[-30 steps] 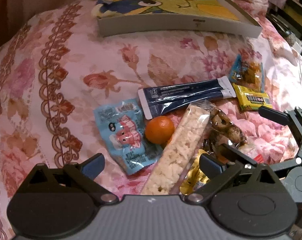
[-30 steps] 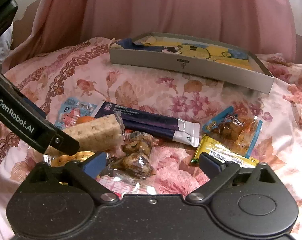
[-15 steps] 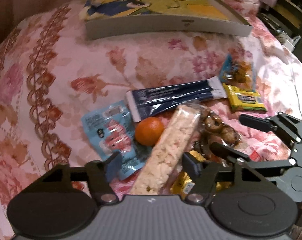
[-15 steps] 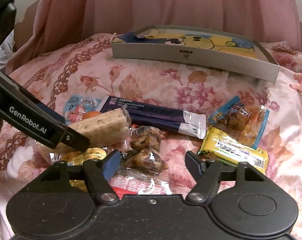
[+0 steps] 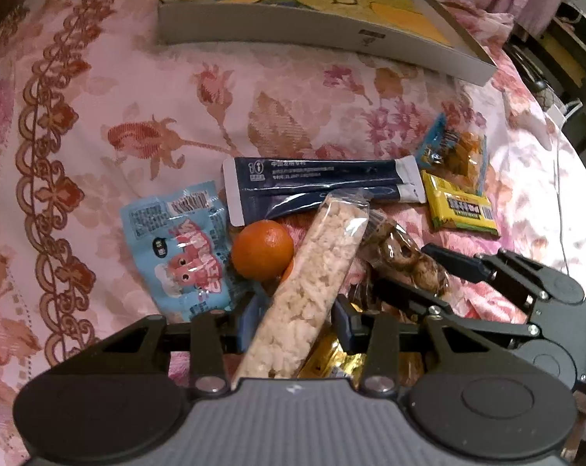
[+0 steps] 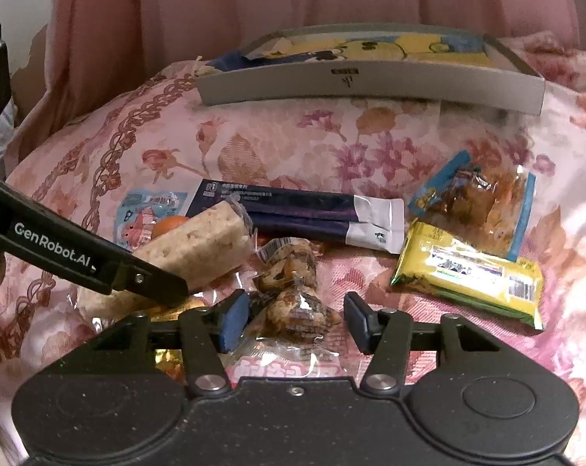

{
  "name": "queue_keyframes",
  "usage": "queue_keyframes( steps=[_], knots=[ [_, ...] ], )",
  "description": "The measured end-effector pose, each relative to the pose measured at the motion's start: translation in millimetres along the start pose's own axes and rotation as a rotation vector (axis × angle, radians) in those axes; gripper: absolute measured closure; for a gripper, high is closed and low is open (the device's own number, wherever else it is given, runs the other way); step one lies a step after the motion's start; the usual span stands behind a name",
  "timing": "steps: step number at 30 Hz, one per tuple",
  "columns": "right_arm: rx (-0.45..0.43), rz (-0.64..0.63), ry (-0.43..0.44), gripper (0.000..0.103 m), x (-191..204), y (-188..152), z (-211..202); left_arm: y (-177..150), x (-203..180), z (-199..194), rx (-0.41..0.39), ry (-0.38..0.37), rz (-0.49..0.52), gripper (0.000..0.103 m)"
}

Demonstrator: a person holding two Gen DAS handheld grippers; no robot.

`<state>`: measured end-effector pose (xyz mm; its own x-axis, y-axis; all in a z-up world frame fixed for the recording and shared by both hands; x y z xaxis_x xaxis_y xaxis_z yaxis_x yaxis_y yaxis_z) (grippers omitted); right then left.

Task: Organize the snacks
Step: 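Close the left tool on the rice-cake bar while the right tool grasps the nut candy packet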

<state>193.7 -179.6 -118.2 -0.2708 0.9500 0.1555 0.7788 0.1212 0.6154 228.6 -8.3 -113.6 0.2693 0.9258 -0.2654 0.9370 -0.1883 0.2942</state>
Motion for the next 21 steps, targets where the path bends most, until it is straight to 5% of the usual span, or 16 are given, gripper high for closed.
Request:
queue_keyframes(
  steps=[12,21],
  knots=[
    [0.031,0.082,0.041,0.053,-4,1,0,2,0,-2,-0.013,-0.012,-0.047,0.062],
    [0.049,0.038,-0.007,0.057,5,-1,-10,1,9,-11,0.004,-0.111,-0.169,0.069]
  ],
)
Point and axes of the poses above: each gripper's, at about its wrist camera, not at the fingertips, and z roughly the way its jaws point, x to its left, y to its top, the point moved 3 cm from there along z, roughly the way its jaws point, and after that the axes turned 7 degrees about x, right-handed, at the moved point
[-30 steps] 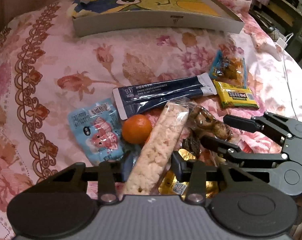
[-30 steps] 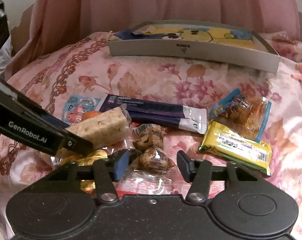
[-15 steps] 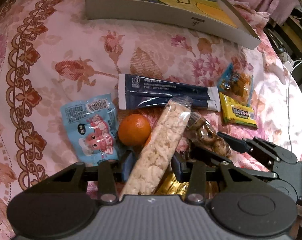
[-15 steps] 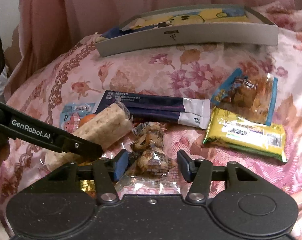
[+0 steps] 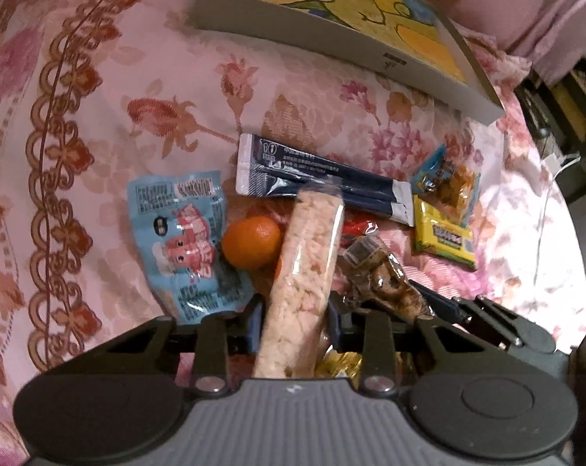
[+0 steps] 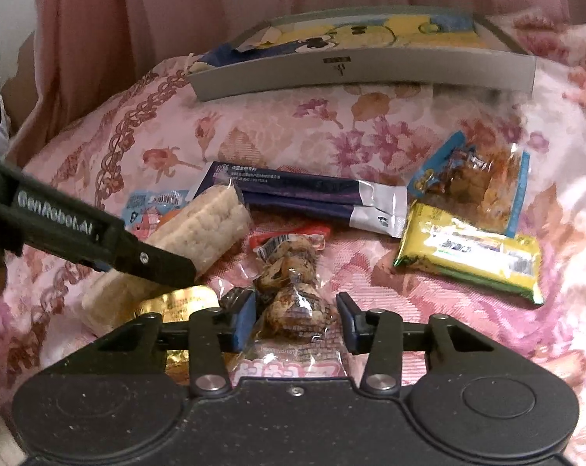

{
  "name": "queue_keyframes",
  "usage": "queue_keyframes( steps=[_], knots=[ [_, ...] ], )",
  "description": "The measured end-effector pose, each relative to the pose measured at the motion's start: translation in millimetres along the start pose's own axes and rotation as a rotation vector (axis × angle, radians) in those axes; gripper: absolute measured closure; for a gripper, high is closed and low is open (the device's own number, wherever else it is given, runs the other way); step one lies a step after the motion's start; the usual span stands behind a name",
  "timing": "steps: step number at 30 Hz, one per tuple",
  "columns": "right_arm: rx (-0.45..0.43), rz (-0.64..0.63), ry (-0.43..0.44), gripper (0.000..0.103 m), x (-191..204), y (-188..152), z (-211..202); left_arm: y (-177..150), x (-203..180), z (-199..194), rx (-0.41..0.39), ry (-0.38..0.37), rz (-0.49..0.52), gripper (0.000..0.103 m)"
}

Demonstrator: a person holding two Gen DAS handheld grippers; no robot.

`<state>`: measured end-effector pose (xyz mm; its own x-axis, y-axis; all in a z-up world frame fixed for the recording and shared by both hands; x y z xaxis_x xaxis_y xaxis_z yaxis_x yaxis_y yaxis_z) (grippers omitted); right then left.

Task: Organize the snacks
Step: 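Close the left tool on the rice-cake bar while the right tool grasps the nut candy packet, then carry the rice-cake bar and nut packet with both tools over the grey tray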

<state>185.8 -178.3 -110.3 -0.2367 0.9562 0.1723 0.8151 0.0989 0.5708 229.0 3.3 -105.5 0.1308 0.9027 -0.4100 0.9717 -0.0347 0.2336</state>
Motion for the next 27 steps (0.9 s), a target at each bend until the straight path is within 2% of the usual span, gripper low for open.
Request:
queue_keyframes(
  steps=[5,10,15,19,23,27],
  knots=[
    [-0.018,-0.092,-0.077,0.057,11,-5,-9,-1,3,-4,0.002,-0.035,-0.058,0.07],
    [-0.064,-0.228,-0.191,0.057,21,-10,-18,-3,2,-11,0.001,-0.067,-0.076,0.073],
    [-0.101,-0.319,-0.278,0.057,28,-11,-24,-4,0,-23,-0.035,-0.086,-0.074,0.073],
    [-0.138,-0.346,-0.326,0.057,30,-9,-32,-5,4,-31,-0.06,-0.119,-0.102,0.073],
    [-0.169,-0.351,-0.356,0.057,32,-1,-42,-5,4,-47,-0.115,-0.14,-0.127,0.073],
    [-0.206,-0.395,-0.369,0.057,40,18,-55,1,-7,-67,-0.221,-0.134,-0.085,0.073]
  ],
)
Point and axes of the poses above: each gripper's, at about its wrist camera, not at the fingertips, and z roughly the way its jaws point, x to its left, y to its top, the point moved 3 cm from there along z, roughly the way its jaws point, and after that the axes turned 7 degrees about x, right-handed, at the moved point
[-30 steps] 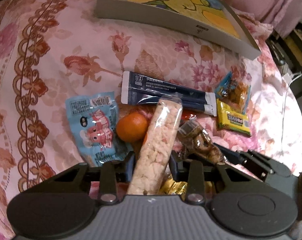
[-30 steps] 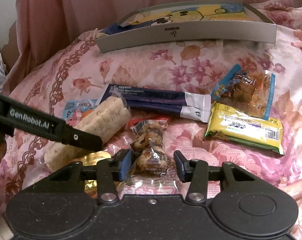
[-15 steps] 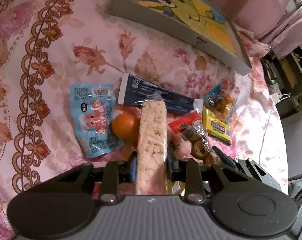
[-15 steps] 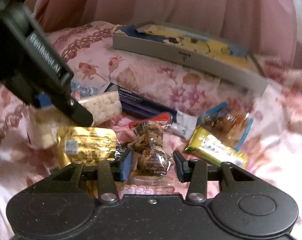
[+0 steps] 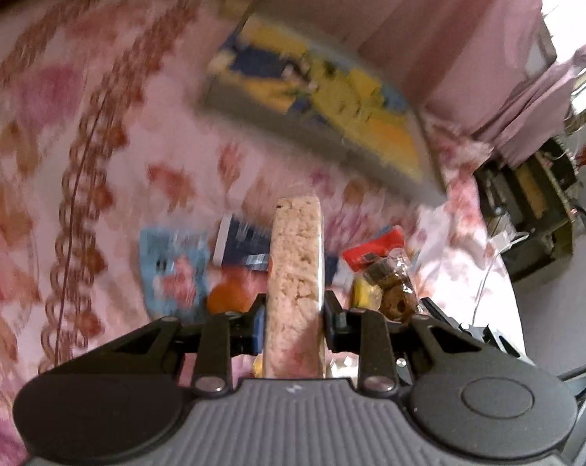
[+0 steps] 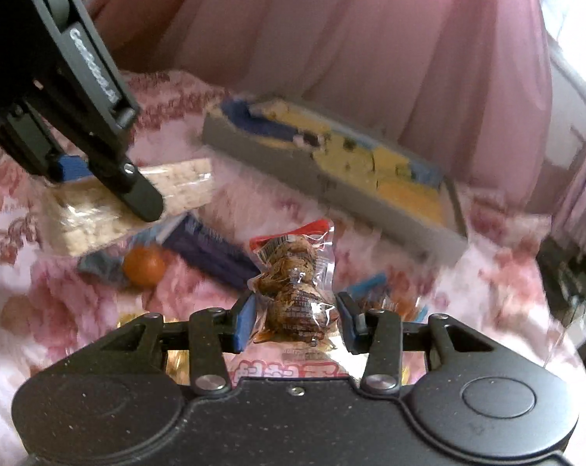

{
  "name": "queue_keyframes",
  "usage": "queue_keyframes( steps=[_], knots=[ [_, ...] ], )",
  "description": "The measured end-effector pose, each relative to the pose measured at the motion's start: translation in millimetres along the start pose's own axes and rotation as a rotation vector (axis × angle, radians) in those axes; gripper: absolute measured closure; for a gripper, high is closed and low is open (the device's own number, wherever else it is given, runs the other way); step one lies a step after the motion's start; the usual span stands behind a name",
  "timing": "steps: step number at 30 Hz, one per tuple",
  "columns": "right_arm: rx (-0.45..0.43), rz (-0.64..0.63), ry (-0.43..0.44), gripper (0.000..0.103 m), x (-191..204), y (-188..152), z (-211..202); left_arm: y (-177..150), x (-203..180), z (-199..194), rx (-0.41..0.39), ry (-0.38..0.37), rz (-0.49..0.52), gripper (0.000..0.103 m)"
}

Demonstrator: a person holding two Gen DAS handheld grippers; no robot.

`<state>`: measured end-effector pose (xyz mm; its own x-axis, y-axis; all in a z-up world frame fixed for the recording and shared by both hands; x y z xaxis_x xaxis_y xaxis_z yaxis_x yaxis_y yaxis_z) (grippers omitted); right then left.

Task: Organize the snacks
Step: 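Carry the rice-cake bar and nut packet with both tools over the grey tray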

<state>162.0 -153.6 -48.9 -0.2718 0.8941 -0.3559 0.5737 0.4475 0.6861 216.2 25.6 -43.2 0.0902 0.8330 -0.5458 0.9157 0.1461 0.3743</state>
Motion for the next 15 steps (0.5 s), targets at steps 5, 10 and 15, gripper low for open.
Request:
queue_keyframes(
  steps=[5,10,15],
  knots=[
    [-0.082,-0.155,-0.026,0.057,-7,42,-11,24,-18,-13,-0.141,-0.033,0.047,0.073],
    [-0.167,-0.252,-0.086,0.057,-20,79,1,62,-25,-10,-0.266,-0.023,0.048,0.073],
    [-0.242,-0.159,-0.145,0.056,-46,105,45,115,-26,7,-0.389,-0.024,0.027,0.073]
  ],
)
Point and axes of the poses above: each gripper's, at about its wrist camera, not at the fingertips, and z roughly the way its jaws point, x to its left, y to its top, the point moved 3 cm from there along z, roughly the way its jaws point, and after that the axes turned 7 degrees about x, right-handed, at the moved point
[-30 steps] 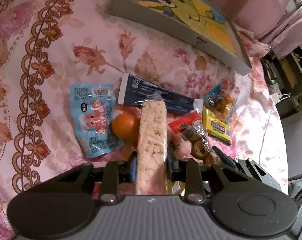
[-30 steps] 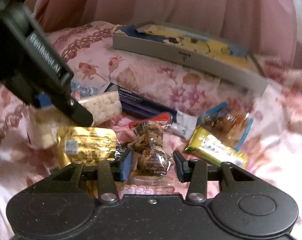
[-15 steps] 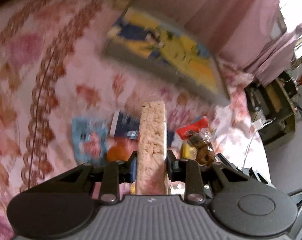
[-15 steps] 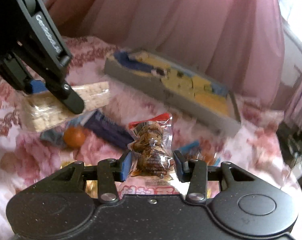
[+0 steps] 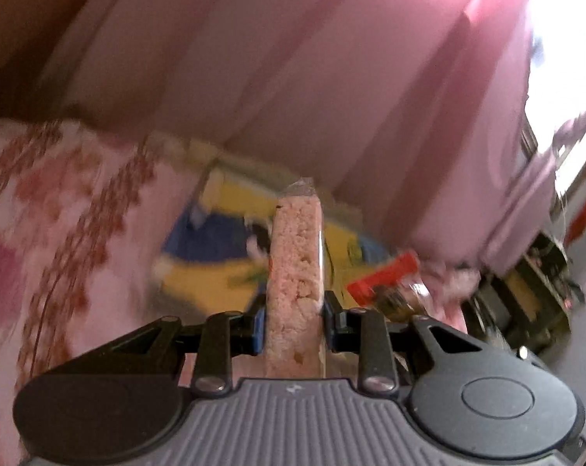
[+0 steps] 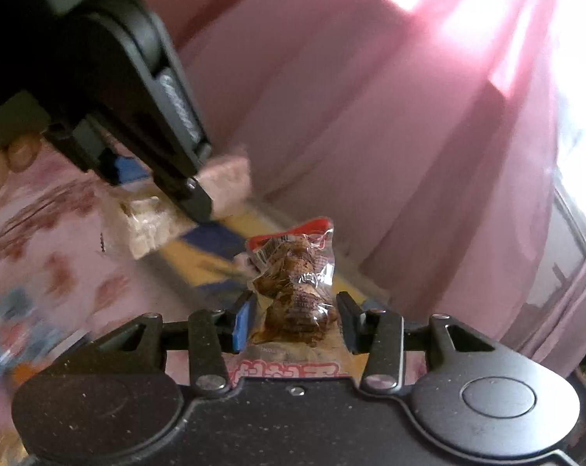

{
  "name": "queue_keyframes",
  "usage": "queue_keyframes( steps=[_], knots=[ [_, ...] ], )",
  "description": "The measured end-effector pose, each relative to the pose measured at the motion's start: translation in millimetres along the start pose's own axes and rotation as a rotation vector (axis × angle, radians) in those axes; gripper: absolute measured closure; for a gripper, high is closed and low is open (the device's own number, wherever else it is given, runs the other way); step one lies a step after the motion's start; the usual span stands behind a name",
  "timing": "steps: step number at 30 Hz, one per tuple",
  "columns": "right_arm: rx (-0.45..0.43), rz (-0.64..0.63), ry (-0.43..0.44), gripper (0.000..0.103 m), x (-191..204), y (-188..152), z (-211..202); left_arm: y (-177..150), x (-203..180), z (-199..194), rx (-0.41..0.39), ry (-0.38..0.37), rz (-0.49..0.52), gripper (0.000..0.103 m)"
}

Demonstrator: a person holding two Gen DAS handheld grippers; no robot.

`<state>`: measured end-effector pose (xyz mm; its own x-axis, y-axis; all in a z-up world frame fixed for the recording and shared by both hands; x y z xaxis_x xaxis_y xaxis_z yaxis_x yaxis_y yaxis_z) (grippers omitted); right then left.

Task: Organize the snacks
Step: 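Carry the rice-cake bar and nut packet with both tools over the grey tray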

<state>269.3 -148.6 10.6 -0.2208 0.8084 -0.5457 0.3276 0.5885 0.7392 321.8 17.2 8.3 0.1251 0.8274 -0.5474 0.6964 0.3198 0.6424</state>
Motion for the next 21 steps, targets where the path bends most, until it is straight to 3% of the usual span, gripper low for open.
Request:
queue_keyframes(
  steps=[7,15,21],
  knots=[
    [-0.017,0.177,-0.023,0.056,-26,9,66,29,23,49,-0.081,-0.031,-0.065,0.073],
    [0.058,0.286,0.03,0.056,-30,9,131,24,50,94,-0.05,0.013,-0.041,0.073],
    [0.113,0.333,0.086,0.056,-22,0,152,19,50,104,-0.043,0.061,0.008,0.073]
  ],
)
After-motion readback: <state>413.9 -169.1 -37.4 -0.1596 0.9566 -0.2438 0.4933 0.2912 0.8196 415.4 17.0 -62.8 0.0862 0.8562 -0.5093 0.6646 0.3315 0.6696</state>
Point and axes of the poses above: each gripper's, at about its wrist camera, not at the fingertips, and z roughly the way its jaws point, x to its left, y to its top, the point moved 3 cm from there along z, roughly the way its jaws point, and after that the axes turned 7 degrees about x, right-handed, at the moved point
